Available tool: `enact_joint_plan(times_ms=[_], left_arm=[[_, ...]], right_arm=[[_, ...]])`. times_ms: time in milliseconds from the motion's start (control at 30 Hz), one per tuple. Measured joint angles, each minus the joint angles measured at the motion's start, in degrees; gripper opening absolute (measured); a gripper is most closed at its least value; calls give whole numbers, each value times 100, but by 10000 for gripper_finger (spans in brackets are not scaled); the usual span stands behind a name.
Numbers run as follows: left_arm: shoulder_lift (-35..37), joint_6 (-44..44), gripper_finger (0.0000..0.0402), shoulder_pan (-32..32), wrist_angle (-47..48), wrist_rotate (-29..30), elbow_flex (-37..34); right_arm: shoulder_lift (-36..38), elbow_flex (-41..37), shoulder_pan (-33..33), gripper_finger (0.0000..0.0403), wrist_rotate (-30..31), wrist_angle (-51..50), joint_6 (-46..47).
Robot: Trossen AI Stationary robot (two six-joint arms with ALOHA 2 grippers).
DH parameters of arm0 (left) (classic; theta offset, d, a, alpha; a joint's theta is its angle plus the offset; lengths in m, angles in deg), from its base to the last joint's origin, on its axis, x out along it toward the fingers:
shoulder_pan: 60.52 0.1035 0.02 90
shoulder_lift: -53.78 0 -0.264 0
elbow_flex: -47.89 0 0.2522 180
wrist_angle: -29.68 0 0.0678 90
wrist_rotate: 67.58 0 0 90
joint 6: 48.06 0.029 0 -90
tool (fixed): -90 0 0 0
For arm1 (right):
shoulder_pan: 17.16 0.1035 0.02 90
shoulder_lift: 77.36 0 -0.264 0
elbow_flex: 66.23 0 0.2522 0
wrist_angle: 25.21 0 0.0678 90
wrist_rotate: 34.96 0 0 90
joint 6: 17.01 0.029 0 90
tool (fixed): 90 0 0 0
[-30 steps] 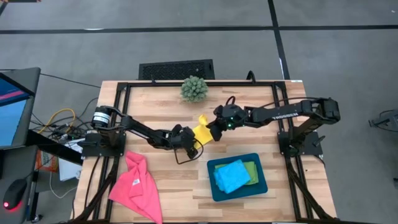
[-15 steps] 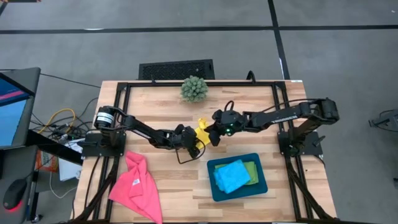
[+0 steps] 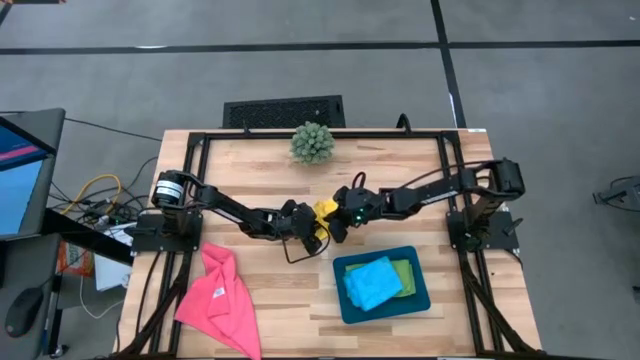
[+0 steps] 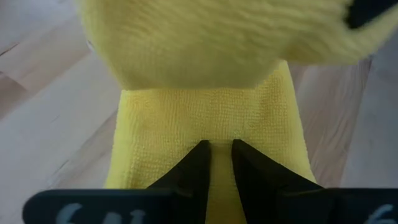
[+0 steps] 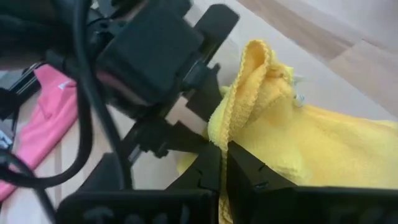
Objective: Fold microfiber towels
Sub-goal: Fold the yellow microfiber towel
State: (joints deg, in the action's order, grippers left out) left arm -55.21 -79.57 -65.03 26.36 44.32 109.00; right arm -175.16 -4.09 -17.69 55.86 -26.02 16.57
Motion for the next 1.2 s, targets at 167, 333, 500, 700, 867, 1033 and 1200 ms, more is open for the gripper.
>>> enact_joint_plan(times_ms=[167, 333, 500, 700, 867, 1033, 1200], left_arm=[[0, 0, 66, 0, -19, 75, 0], [0, -4, 66, 0, -22, 90, 0], [0, -7, 66, 0, -26, 93, 0], [0, 51, 66, 0, -31, 93, 0], [0, 48, 66, 0, -33, 93, 0], [2, 44, 66, 0, -35, 85, 0], [4, 28, 66, 0, -46, 83, 0]], right_arm=[[0, -2, 115, 39, -9, 92, -7], [0, -2, 209, 69, -12, 88, -91], [0, -2, 214, 112, -92, 248, -251], [159, -8, 201, 164, -94, 409, -582], [562, 2, 195, 183, 43, 87, -708], [771, -6, 251, 177, 1470, -1383, -789], [545, -159, 256, 161, 2060, -1705, -542]])
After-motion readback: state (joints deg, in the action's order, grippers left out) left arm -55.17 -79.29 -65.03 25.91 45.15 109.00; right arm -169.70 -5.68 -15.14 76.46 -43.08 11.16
